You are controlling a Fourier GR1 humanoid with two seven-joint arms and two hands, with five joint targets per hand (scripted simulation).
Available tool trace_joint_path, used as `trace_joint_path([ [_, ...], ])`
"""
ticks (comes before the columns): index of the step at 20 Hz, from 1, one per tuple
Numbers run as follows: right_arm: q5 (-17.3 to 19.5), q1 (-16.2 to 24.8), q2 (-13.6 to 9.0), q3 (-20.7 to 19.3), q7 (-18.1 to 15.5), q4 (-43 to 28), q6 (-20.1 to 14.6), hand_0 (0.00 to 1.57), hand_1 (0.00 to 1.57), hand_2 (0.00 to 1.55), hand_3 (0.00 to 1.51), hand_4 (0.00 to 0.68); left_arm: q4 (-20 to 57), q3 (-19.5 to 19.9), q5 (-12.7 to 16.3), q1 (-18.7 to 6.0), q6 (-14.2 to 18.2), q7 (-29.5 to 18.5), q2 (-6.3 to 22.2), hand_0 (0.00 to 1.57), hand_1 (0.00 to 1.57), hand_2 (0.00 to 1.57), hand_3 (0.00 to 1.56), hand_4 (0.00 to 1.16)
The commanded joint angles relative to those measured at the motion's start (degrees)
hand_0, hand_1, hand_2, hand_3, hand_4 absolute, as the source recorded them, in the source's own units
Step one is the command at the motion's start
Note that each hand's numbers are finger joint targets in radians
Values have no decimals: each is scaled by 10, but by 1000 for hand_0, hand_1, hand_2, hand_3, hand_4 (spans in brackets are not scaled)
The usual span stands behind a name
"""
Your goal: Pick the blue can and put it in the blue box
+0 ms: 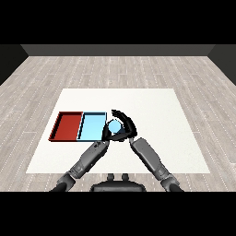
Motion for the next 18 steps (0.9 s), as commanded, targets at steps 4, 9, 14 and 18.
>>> trace_joint_path([
  [4, 30, 28, 4, -16, 6, -43, -33, 0, 0, 0, 0, 0, 0, 22, -32, -12, 7, -23, 8, 1571, 1571, 1571, 1470, 1144],
  [9, -25, 12, -2, -90, -12, -49, 32, 0, 0, 0, 0, 0, -18, -3, -57, 16, 43, -8, -5, 1571, 1571, 1571, 1481, 1140],
  [14, -40, 99, -42, -84, -5, -135, 89, 0, 0, 0, 0, 0, 35, 46, -73, 22, 18, -44, 18, 1571, 1571, 1571, 1470, 1125],
  [18, -58, 182, -87, -115, -18, -229, 106, 0, 0, 0, 0, 0, 48, 95, -63, -9, 3, -32, 46, 1571, 1571, 1568, 1468, 1138],
])
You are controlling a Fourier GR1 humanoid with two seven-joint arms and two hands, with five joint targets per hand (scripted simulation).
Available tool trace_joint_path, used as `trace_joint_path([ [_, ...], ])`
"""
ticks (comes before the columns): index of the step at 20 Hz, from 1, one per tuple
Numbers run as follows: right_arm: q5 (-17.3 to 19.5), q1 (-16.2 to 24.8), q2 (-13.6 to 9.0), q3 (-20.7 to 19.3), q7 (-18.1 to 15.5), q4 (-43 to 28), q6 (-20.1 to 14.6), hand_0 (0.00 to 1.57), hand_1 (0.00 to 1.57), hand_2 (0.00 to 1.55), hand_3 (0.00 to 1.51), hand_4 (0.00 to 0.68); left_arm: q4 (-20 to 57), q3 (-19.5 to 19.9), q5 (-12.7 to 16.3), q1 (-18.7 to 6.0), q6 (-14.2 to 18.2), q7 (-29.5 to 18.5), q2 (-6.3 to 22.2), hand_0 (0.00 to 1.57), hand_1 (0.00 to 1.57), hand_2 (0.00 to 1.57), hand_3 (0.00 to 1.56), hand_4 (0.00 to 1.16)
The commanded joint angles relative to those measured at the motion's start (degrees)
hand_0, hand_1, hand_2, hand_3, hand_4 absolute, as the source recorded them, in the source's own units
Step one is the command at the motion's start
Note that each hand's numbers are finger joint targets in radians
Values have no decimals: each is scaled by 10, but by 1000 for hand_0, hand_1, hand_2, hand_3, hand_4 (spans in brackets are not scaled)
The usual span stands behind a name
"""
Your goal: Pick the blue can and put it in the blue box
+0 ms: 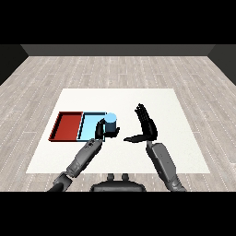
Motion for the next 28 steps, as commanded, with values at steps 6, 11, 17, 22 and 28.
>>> trace_joint_path([
  [6, -45, 93, -51, -90, -32, -82, 31, 0, 0, 0, 0, 0, 88, 96, -4, -65, -4, 63, 88, 1534, 1534, 1545, 1479, 1131],
  [11, -45, 80, -25, -89, -48, -51, 32, 0, 0, 0, 0, 0, 231, 106, -33, -120, 2, 98, 89, 1556, 1556, 1543, 1463, 1088],
  [17, -56, 46, -22, -115, -56, 7, 46, 0, 0, 0, 0, 0, 365, 114, -55, -155, -74, 105, 119, 1571, 1571, 1560, 1486, 1049],
  [22, -64, 55, -21, -126, -59, 22, 52, 0, 0, 0, 0, 0, 480, 123, -70, -197, -37, 118, 64, 1571, 1571, 1571, 1453, 983],
  [28, -63, 51, -29, -147, -76, 56, 60, 0, 0, 0, 0, 0, 536, 160, -47, -203, -39, 125, 59, 1146, 1146, 1136, 1057, 889],
])
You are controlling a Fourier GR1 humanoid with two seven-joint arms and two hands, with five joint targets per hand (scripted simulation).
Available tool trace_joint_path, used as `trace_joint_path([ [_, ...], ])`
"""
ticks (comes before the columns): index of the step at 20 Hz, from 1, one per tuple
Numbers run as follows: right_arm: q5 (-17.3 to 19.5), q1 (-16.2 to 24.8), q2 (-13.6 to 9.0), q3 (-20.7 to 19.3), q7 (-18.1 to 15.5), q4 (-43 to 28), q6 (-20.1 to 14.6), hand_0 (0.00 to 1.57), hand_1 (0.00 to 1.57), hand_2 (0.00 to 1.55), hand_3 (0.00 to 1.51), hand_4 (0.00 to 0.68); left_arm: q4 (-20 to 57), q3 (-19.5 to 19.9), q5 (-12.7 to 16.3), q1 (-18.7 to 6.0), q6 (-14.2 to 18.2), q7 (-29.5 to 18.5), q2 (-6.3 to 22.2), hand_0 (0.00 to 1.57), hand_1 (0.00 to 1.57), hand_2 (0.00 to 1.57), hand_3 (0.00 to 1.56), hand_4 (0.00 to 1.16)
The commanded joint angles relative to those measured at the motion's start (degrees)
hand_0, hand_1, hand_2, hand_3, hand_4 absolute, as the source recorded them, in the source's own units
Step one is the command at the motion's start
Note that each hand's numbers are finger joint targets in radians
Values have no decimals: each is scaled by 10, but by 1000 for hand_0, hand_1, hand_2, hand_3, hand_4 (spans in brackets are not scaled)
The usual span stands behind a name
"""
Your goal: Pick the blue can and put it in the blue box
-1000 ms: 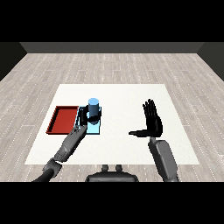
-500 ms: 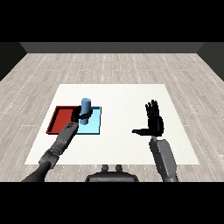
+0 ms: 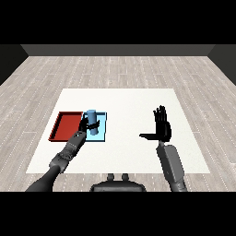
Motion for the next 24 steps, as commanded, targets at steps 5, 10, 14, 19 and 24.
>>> trace_joint_path([
  [5, -41, 8, -13, -25, 13, -21, 34, 0, 0, 0, 0, 0, 69, 14, -3, -3, -38, 38, -3, 0, 0, 203, 0, 610],
  [10, -12, -29, -11, -21, 13, 12, 21, 0, 0, 0, 0, 0, 69, 7, -19, -32, 48, 55, 0, 0, 0, 0, 0, 0],
  [14, -20, 11, -20, -23, 45, -74, 13, 0, 0, 0, 0, 0, 35, 33, 0, -19, 83, 18, 0, 0, 0, 0, 0, 0],
  [19, 0, 4, 6, 4, 17, -40, 14, 0, 0, 0, 0, 0, -87, 93, 56, -5, 71, -157, 6, 0, 0, 0, 0, 0],
  [24, 0, 29, -20, 0, 16, -39, 41, 0, 0, 0, 0, 0, -206, 72, 57, -7, -89, -255, -10, 0, 0, 0, 0, 0],
])
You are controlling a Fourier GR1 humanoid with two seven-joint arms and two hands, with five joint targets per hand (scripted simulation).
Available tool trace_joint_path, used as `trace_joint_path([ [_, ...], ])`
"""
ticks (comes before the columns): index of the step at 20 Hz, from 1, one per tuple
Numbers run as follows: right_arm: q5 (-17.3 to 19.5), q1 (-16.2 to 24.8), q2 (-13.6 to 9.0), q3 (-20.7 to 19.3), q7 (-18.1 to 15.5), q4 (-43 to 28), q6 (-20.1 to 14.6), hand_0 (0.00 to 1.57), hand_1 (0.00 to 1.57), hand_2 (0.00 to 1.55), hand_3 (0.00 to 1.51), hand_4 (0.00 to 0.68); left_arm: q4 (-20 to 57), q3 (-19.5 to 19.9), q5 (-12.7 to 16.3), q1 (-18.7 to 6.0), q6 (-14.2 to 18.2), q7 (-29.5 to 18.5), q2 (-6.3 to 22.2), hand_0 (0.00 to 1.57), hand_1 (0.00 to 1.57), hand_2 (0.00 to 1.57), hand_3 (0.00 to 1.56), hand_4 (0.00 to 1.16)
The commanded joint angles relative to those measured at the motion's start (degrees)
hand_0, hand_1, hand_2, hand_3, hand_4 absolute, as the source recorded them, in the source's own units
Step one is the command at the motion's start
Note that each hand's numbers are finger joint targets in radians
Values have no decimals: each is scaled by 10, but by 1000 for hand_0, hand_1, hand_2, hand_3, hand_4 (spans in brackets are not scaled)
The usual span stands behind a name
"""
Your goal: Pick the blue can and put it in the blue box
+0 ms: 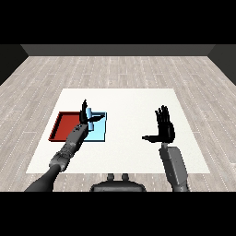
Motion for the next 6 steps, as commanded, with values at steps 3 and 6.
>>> trace_joint_path([
  [3, 0, 29, -14, 2, 3, 14, 21, 0, 0, 0, 0, 0, -142, -17, 29, 48, -188, -93, -20, 0, 0, 0, 0, 0],
  [6, 17, 54, -26, 13, -27, 31, 49, 0, 0, 0, 0, 0, -212, -32, 48, 134, -246, -87, -18, 0, 0, 0, 0, 0],
])
